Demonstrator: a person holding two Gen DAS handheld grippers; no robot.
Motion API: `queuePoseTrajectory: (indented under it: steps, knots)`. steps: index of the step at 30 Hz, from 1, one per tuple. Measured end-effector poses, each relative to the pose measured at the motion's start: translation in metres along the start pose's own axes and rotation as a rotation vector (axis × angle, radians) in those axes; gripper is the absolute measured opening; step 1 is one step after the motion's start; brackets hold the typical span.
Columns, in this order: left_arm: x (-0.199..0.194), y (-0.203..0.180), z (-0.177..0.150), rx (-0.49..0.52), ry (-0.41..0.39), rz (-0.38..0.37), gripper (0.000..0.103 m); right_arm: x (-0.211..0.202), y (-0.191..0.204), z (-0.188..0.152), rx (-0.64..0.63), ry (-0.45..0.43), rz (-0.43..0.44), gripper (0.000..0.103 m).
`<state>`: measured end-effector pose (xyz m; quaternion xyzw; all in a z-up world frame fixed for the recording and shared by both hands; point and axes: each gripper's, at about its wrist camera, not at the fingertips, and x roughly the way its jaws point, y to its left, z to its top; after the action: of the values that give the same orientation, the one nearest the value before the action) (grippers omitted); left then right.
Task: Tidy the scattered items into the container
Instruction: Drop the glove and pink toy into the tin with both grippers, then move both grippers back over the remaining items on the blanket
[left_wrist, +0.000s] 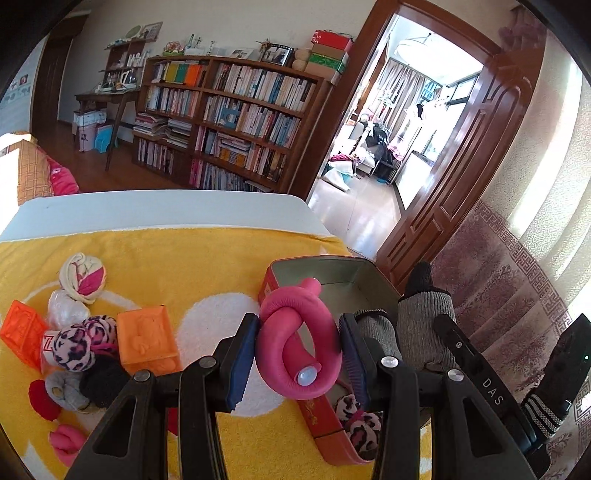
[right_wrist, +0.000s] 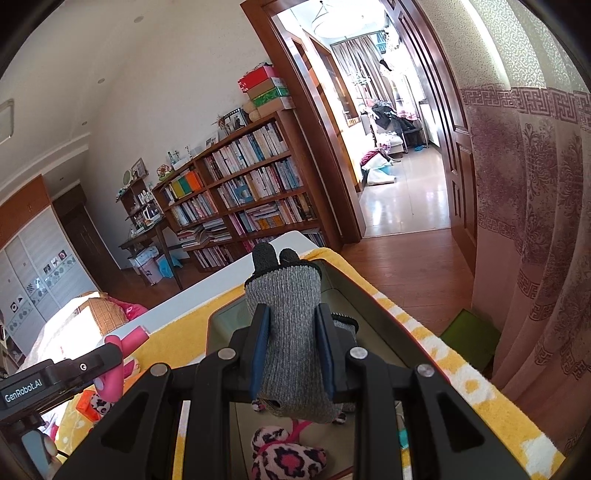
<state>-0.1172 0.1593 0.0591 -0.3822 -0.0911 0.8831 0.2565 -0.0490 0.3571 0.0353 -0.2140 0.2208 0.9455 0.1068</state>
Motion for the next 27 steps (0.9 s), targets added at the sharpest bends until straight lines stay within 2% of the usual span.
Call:
queuePoseTrajectory:
  steps: [4, 8, 9, 10, 11, 13, 16, 27]
  knots:
    - [0.028, -0.020, 0.003, 0.007, 0.040, -0.038, 0.046, 0.000, -0.002, 0.000, 0.006, 0.000, -0.012, 0.028]
    - [0.048, -0.029, 0.005, -0.031, 0.074, -0.104, 0.049, 0.001, -0.001, -0.001, 0.002, 0.004, -0.026, 0.028]
    - [0.050, -0.030, 0.005, -0.037, 0.077, -0.111, 0.055, 0.000, -0.001, -0.001, -0.003, 0.002, -0.034, 0.028]
    - [0.050, -0.030, 0.005, -0.042, 0.071, -0.113, 0.071, 0.000, -0.002, -0.001, -0.004, 0.000, -0.042, 0.028]
    - [0.048, -0.030, 0.005, -0.045, 0.055, -0.107, 0.081, 0.000, -0.003, -0.001, 0.000, -0.001, -0.048, 0.028]
    - [0.040, -0.026, 0.006, -0.045, 0.026, -0.087, 0.081, 0.001, -0.008, 0.000, 0.024, 0.004, -0.053, 0.032]
    - [0.028, -0.014, 0.007, -0.066, 0.012, -0.068, 0.081, 0.000, -0.014, 0.002, 0.054, -0.006, -0.040, 0.033]
    - [-0.020, 0.041, -0.014, -0.119, -0.027, 0.051, 0.082, -0.003, -0.002, 0.002, 0.030, -0.028, -0.018, 0.033]
